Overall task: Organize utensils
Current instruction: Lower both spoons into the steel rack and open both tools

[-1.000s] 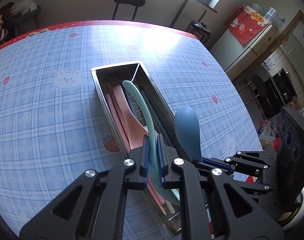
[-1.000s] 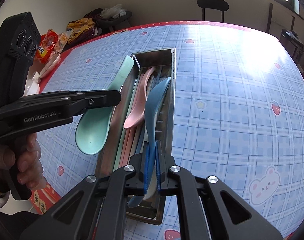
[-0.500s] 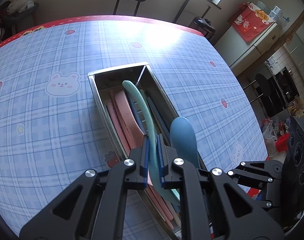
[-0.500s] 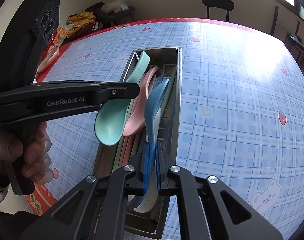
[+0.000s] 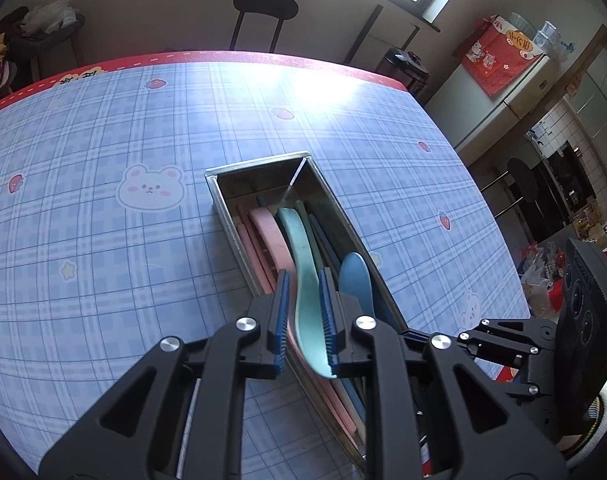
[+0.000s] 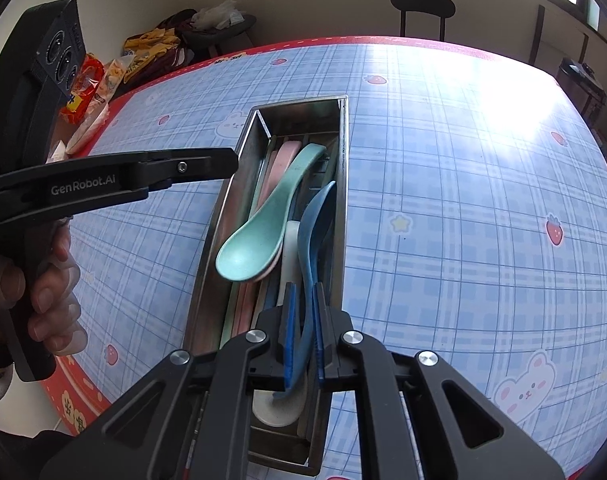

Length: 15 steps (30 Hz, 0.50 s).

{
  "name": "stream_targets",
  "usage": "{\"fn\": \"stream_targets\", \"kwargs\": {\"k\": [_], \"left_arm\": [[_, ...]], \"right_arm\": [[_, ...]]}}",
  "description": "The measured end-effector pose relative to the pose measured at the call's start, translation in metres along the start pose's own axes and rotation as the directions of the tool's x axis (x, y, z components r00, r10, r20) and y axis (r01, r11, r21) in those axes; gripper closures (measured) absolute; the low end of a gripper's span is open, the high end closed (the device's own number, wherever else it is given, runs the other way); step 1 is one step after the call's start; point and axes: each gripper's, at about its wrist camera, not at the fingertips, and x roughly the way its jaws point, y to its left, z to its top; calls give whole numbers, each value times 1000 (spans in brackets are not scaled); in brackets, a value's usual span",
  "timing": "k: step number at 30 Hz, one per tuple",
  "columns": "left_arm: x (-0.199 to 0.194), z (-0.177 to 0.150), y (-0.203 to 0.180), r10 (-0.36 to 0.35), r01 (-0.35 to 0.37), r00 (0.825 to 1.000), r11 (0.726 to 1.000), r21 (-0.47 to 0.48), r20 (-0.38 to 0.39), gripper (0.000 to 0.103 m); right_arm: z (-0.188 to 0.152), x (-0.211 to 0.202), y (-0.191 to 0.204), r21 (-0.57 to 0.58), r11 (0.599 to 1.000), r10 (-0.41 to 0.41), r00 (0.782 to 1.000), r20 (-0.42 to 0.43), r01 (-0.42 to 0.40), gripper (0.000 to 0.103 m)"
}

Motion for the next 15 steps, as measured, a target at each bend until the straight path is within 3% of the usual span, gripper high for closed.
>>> {"fn": "stream_targets", "kwargs": {"k": [8,15], "left_arm": [[-42,-9,9,34,-34,998,999,12,54,78],[-90,-19,16,71,-75,992,997,34,105,76]], "right_arm": [[0,-24,3,33,999,-24,999,46,22,64],[9,-55,14,45,998,-54,993,103,49,33]]}}
